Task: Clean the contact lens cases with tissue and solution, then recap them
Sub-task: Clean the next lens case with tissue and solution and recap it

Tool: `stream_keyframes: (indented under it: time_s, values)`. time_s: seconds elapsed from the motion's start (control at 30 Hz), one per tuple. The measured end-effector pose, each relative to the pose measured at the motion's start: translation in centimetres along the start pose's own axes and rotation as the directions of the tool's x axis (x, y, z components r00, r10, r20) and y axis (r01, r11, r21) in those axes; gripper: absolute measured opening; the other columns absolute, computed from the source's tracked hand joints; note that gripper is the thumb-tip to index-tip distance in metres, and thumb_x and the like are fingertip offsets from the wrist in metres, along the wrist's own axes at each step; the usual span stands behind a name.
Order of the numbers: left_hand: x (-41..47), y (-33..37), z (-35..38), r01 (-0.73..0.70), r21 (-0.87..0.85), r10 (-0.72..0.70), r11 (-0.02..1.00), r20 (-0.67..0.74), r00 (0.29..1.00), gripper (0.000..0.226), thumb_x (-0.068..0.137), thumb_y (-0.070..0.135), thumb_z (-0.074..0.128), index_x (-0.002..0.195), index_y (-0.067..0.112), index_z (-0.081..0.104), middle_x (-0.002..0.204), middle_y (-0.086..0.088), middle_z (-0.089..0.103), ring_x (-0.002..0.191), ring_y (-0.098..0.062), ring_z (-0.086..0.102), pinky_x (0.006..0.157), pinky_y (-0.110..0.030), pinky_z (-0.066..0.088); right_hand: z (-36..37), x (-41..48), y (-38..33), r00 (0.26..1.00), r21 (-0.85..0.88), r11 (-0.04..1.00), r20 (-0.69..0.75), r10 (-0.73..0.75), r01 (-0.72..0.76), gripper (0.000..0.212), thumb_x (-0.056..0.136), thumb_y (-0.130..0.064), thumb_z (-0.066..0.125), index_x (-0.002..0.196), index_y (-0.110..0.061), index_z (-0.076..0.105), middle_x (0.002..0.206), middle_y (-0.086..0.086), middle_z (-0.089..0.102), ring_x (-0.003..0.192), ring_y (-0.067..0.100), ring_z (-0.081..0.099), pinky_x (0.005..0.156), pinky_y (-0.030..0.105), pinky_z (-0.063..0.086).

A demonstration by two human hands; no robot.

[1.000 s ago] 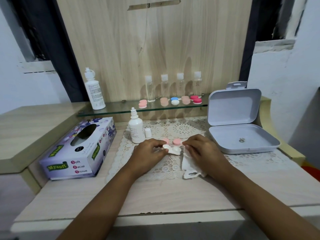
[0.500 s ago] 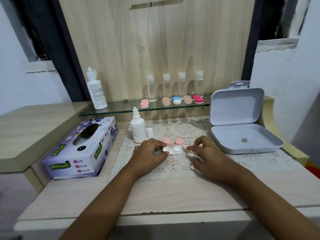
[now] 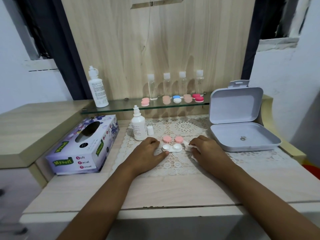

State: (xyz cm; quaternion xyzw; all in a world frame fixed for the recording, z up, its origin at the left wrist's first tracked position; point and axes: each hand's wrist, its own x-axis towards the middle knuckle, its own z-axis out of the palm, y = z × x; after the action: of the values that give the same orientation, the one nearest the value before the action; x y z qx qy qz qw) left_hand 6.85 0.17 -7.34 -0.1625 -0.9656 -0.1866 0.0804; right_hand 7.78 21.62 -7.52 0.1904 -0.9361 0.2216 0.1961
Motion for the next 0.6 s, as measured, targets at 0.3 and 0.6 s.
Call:
stream_keyframes:
  time_s: [0.3,0.6]
  values:
    - [-0.7,0.4,-1.7,0.022,0.036,-0.027,0.999,0.171,0.985,0.062,0.092,0.052,0.045,0.141,0.014,0.039,0.146,0.001,0.033,0.132,-0.012,0.034,0.103,-0.020,0.024,-1.4,0.7,-0.4,0.994,-0.014,0.998,0.095,0.055,-0.054,0.014,0.086,-0.010,0.055,0.090,-0.006,0.068,0.094,0.013,0.065,0.087,0.026,0.056,0.065,0.025,0.029]
    - [-4.9,0.4,-4.7,0.001,-0.004,-0.001,1.000,0.065,0.998,0.056,0.091,0.052,0.046,0.141,0.028,0.037,0.146,0.007,0.036,0.132,-0.010,0.035,0.100,-0.021,0.028,-1.9,0.1,-3.7,1.000,-0.005,1.000,-0.014,-0.007,0.007,0.022,0.084,-0.007,0.056,0.102,-0.006,0.068,0.102,0.011,0.064,0.092,0.028,0.059,0.066,0.022,0.030]
